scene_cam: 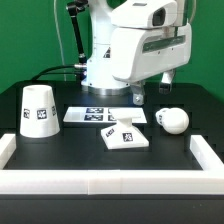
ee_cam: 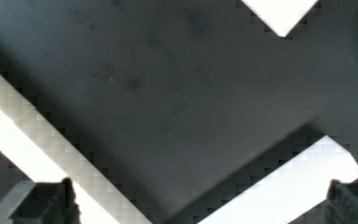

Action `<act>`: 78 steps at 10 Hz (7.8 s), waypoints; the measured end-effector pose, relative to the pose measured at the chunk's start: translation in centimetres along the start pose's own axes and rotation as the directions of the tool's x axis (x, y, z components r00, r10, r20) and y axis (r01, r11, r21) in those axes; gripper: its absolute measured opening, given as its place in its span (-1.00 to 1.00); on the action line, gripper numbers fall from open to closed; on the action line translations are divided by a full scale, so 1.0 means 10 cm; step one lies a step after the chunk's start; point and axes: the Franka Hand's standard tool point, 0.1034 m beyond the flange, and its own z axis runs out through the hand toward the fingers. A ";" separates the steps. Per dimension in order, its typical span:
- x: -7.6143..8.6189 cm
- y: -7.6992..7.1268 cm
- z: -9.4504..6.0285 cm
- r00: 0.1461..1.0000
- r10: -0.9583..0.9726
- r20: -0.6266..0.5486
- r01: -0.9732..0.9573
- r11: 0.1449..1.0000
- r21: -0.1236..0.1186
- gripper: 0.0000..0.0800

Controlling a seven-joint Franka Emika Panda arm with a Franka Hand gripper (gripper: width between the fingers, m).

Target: Assemble lamp

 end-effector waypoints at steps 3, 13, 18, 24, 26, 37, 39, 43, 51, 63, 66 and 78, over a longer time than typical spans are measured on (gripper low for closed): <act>0.00 0.00 0.00 1.000 0.000 0.000 0.000 1.000 0.000 0.75; -0.53 -0.12 0.23 0.955 0.295 -0.005 -0.295 0.955 -0.013 0.75; -0.63 -0.14 0.28 0.827 0.563 0.003 -0.563 0.827 -0.003 0.75; -0.88 -0.36 0.48 0.800 0.599 0.027 -0.600 0.800 0.002 0.75; -0.88 -0.38 0.51 0.799 0.600 0.033 -0.600 0.800 0.003 0.75; -0.88 -0.55 0.67 0.814 0.578 0.053 -0.579 0.815 0.011 0.75; -0.88 -0.55 0.68 0.815 0.577 0.053 -0.578 0.816 0.011 0.45; -0.87 -0.54 0.67 0.820 0.571 0.043 -0.572 0.820 0.009 0.34; -0.08 -0.31 0.66 0.799 0.600 -0.021 -0.600 0.800 0.004 0.34; 0.63 0.12 0.62 0.685 0.722 -0.093 -0.723 0.690 0.034 0.34; 0.67 0.12 0.62 0.688 0.720 -0.089 -0.720 0.693 0.034 0.34; -0.10 -1.14 0.28 0.762 0.647 -0.039 -0.646 0.763 0.018 0.75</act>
Offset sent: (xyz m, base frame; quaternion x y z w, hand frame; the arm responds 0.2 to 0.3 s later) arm 0.0000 0.0000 0.0000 0.0000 0.0000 0.0000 1.0000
